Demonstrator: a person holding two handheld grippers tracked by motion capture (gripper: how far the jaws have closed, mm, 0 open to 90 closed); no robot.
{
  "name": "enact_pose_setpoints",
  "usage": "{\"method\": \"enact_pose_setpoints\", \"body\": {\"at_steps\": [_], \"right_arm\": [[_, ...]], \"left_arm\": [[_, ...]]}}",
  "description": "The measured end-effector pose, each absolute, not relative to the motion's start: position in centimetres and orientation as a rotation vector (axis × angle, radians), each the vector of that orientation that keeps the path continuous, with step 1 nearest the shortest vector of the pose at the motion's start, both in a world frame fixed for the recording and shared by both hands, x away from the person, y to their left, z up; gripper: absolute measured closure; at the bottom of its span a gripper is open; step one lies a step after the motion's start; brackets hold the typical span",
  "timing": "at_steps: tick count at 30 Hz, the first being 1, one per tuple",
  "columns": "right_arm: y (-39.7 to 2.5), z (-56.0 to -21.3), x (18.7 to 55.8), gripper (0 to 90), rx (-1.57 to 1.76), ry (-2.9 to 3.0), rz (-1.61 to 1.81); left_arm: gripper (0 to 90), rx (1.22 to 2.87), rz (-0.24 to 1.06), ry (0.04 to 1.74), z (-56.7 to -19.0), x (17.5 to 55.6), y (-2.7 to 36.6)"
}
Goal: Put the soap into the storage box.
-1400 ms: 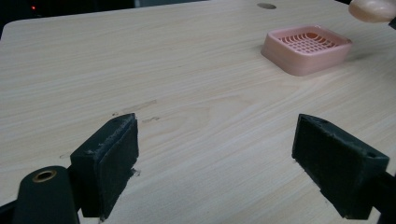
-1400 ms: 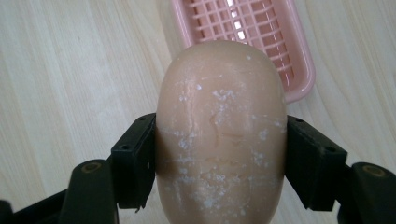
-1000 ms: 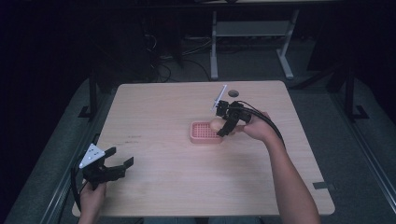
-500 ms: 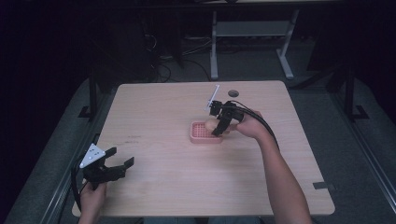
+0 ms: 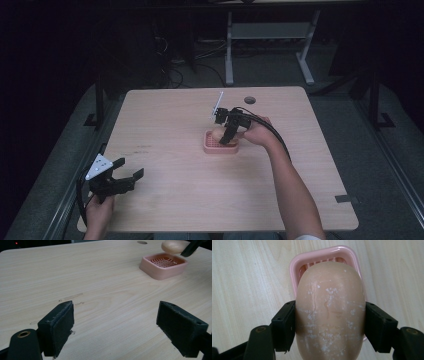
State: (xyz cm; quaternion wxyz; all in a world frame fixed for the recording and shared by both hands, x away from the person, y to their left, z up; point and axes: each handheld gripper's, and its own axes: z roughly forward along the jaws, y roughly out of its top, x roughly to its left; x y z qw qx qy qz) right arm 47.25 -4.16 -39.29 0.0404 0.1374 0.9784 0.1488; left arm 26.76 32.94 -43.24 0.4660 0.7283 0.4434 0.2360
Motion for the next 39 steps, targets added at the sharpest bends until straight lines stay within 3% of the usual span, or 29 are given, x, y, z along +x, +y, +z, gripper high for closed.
{"method": "enact_pose_setpoints", "body": {"at_steps": [39], "right_arm": [[-3.0, -41.2, 48.2, 31.7, 0.428, 3.017, 0.435]], "left_arm": [[14.3, 1.782, 0.571, 1.096, -43.3, 27.3, 32.9]]}}
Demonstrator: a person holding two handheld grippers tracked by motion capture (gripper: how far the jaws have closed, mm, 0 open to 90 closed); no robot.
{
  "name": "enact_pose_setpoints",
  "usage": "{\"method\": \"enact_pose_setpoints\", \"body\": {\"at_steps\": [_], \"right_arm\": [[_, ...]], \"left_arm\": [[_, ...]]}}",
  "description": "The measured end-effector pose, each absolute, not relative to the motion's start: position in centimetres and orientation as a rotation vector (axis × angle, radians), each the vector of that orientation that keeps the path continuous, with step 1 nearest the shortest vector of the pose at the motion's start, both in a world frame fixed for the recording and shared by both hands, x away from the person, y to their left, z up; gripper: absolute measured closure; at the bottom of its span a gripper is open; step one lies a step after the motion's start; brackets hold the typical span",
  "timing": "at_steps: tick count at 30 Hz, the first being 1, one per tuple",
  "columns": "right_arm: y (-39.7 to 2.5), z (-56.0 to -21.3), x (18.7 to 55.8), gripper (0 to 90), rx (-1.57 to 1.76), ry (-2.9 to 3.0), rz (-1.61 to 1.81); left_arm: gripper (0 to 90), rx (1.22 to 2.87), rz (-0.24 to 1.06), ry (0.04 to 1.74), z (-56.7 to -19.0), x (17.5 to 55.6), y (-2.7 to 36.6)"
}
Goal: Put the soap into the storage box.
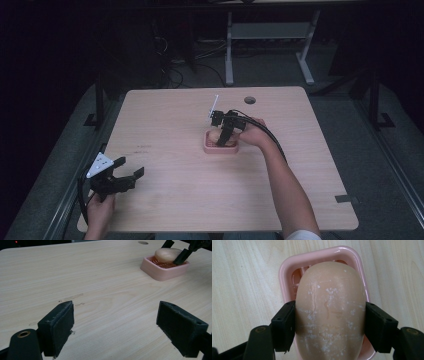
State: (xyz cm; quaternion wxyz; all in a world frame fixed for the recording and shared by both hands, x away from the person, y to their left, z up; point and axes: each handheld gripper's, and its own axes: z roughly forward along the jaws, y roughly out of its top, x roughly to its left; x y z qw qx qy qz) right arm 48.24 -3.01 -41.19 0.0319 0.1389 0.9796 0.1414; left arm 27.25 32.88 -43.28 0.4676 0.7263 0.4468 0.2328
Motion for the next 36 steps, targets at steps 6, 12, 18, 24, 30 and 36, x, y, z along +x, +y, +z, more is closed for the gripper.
{"method": "enact_pose_setpoints", "body": {"at_steps": [6, 12, 18, 24, 30, 36], "right_arm": [[-3.0, -41.5, 48.3, 31.5, 0.453, 3.036, 0.43], [-3.2, -41.2, 48.1, 29.9, 0.466, 3.019, 0.47], [-3.9, -40.3, 47.8, 27.2, 0.476, 3.022, 0.518], [-5.1, -39.5, 47.4, 26.6, 0.514, 3.003, 0.578], [-6.2, -38.7, 46.8, 26.4, 0.533, 2.988, 0.618], [-7.2, -38.6, 46.1, 26.2, 0.556, 2.977, 0.623]], "left_arm": [[14.3, 1.781, 0.573, 1.088, -43.2, 27.2, 32.9], [14.3, 1.774, 0.578, 1.085, -43.1, 27.1, 32.9], [14.3, 1.782, 0.574, 1.085, -43.1, 27.1, 32.8], [14.3, 1.78, 0.581, 1.089, -43.1, 26.9, 33.0], [14.3, 1.782, 0.583, 1.087, -43.1, 26.8, 33.0], [14.3, 1.787, 0.577, 1.078, -43.1, 26.9, 32.7]]}}
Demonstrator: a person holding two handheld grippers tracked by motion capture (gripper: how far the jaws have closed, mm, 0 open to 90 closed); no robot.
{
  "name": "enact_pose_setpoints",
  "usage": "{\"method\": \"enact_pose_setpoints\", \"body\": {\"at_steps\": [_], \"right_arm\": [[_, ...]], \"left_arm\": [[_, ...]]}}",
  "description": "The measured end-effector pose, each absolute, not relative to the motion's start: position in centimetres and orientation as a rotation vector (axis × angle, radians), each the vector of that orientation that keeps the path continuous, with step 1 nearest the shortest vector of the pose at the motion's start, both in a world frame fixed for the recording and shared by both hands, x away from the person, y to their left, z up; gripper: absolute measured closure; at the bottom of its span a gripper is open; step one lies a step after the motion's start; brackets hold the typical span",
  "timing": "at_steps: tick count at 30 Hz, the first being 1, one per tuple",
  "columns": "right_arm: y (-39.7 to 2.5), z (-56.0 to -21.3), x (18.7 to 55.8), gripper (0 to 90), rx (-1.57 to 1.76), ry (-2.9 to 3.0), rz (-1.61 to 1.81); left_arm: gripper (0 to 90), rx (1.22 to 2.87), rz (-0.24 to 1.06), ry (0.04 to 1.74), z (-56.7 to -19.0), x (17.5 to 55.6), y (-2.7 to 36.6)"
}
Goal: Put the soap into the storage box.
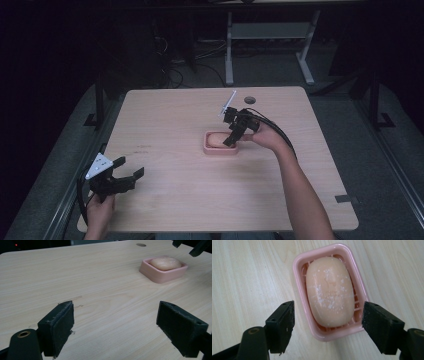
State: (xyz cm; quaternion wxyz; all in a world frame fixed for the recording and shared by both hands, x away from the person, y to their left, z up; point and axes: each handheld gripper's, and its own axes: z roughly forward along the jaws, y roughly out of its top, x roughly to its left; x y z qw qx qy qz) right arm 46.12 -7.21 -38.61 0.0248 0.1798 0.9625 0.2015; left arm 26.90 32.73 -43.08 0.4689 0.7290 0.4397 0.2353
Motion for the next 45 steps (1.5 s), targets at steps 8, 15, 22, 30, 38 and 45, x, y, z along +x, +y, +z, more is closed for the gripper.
{"method": "enact_pose_setpoints", "body": {"at_steps": [8, 15, 22, 30, 38, 45], "right_arm": [[-8.5, -38.4, 45.8, 26.2, 0.574, 2.971, 0.636], [-9.4, -38.1, 45.5, 26.3, 0.599, 2.964, 0.637], [-10.2, -37.7, 45.1, 26.8, 0.603, 2.951, 0.655], [-11.6, -37.8, 44.5, 26.9, 0.645, 2.938, 0.675], [-12.9, -37.8, 43.7, 27.2, 0.666, 2.926, 0.69], [-14.3, -38.2, 43.0, 27.3, 0.696, 2.922, 0.679]], "left_arm": [[14.3, 1.787, 0.577, 1.082, -43.1, 27.0, 32.8], [14.3, 1.786, 0.58, 1.081, -43.1, 26.9, 32.8], [14.3, 1.788, 0.578, 1.081, -43.1, 26.9, 32.8], [14.3, 1.792, 0.579, 1.076, -43.0, 26.9, 32.7], [14.3, 1.793, 0.58, 1.075, -43.0, 26.9, 32.7], [14.3, 1.792, 0.579, 1.075, -43.1, 26.9, 32.6]]}}
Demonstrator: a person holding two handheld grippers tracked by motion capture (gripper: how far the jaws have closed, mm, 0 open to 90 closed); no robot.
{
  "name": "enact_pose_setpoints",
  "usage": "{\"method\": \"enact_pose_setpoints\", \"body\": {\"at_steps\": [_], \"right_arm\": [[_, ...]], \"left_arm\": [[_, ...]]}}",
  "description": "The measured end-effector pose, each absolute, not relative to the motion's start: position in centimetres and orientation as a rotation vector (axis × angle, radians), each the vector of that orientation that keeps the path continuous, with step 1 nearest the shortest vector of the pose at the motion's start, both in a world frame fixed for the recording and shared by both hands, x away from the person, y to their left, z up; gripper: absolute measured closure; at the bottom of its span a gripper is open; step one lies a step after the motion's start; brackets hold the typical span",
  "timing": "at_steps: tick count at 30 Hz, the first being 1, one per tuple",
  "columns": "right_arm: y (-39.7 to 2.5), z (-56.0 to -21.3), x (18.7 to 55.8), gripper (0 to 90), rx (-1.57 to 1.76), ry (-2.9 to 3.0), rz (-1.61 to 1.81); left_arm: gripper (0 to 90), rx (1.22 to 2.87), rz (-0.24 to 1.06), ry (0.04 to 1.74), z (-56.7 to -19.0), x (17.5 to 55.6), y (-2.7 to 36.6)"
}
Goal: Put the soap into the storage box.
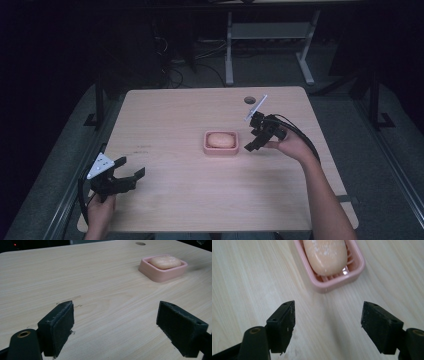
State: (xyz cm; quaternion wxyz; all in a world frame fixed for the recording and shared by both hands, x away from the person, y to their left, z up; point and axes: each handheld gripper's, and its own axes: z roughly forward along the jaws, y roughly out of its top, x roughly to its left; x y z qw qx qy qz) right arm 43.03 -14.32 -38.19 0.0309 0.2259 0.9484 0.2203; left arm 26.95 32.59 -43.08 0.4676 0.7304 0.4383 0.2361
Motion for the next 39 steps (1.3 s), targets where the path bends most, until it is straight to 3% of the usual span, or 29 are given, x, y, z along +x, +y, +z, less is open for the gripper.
{"method": "enact_pose_setpoints", "body": {"at_steps": [39], "right_arm": [[-20.8, -41.2, 38.9, 27.2, 0.875, 2.877, 0.751]], "left_arm": [[14.3, 1.797, 0.584, 1.073, -43.2, 26.8, 32.6]]}}
